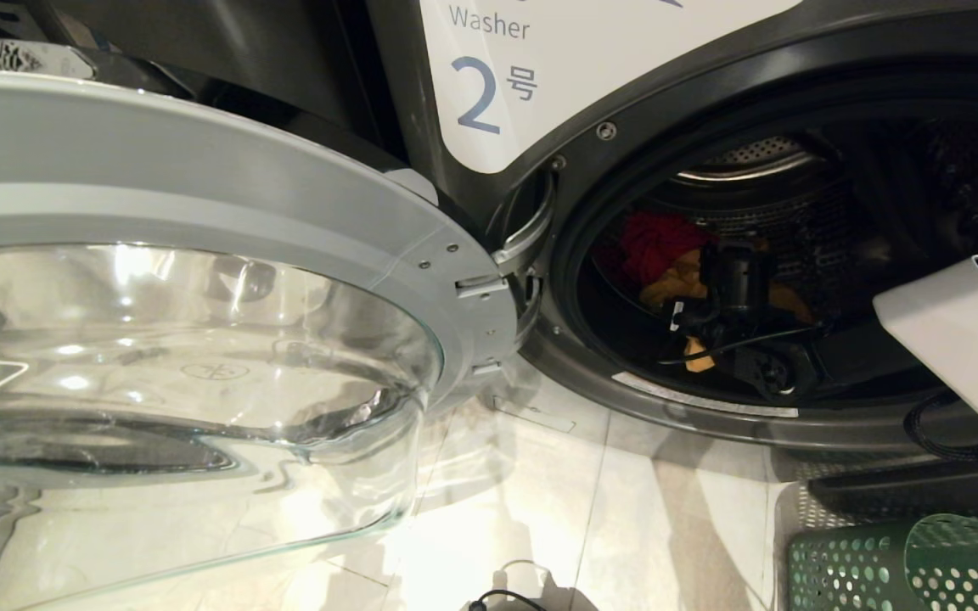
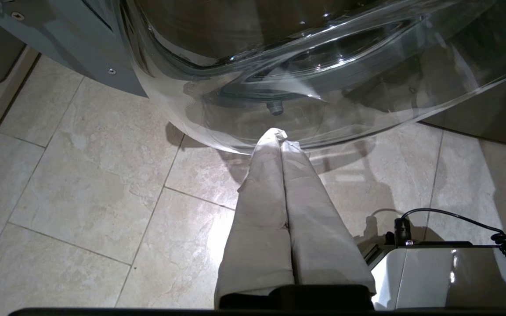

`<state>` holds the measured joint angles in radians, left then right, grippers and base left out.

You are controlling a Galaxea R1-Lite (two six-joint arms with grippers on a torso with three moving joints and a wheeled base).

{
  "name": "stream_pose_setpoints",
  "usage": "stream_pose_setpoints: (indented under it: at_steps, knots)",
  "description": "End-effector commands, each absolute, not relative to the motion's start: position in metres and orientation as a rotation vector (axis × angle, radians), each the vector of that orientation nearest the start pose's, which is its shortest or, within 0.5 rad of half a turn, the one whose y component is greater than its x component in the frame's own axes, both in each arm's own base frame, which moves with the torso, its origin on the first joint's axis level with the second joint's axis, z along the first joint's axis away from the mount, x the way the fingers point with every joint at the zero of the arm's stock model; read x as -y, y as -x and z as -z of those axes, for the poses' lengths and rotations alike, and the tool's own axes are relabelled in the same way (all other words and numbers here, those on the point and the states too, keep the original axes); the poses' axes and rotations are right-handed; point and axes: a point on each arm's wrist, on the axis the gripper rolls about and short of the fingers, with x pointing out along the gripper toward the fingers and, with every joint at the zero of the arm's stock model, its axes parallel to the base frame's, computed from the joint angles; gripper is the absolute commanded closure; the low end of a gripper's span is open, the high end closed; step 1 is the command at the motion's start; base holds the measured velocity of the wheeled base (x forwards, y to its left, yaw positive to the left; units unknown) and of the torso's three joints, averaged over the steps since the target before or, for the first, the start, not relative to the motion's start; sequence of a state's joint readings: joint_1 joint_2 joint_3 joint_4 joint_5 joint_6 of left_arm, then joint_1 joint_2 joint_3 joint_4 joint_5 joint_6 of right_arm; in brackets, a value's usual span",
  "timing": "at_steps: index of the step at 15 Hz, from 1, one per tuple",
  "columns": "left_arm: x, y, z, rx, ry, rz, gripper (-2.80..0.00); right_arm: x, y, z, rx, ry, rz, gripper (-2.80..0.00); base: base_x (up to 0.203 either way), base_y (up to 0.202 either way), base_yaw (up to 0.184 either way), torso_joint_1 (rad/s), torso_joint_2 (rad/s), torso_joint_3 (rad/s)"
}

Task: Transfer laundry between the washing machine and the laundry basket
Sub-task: Pick a cloth and place it into the basket

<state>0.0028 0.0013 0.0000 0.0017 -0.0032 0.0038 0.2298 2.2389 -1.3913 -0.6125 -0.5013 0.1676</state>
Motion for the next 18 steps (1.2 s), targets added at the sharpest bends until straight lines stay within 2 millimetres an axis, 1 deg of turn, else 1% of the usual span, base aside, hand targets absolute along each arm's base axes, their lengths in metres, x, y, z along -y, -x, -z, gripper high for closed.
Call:
stream_pose_setpoints:
  at_steps: [1,3,8,10,16,18]
  knots:
    - [0.0,0.023,-0.075,-0.003,-0.005,0.0,0.0,-0.093,-0.445,-0.132,-0.194,-0.082,0.291,-2.8,0.0,0.0,0.0,0.0,0.0,0.0]
    - [0.0,0.023,-0.075,-0.003,-0.005,0.0,0.0,-0.093,-0.445,-0.135,-0.187,-0.083,0.29,-2.8,0.0,0.0,0.0,0.0,0.0,0.0]
    - [0.0,0.023,-0.075,-0.003,-0.003,0.0,0.0,-0.095,-0.45,-0.155,-0.128,-0.072,0.282,-2.8,0.0,0.0,0.0,0.0,0.0,0.0]
    - [0.0,0.023,-0.075,-0.003,-0.005,0.0,0.0,-0.095,-0.451,-0.159,-0.115,-0.074,0.28,-2.8,0.0,0.0,0.0,0.0,0.0,0.0]
    - [0.0,0.023,-0.075,-0.003,-0.005,0.0,0.0,-0.094,-0.45,-0.151,-0.174,-0.052,0.291,-2.8,0.0,0.0,0.0,0.0,0.0,0.0]
    - [0.0,0.023,-0.075,-0.003,-0.005,0.0,0.0,-0.091,-0.45,-0.148,-0.21,-0.043,0.305,-2.8,0.0,0.0,0.0,0.0,0.0,0.0]
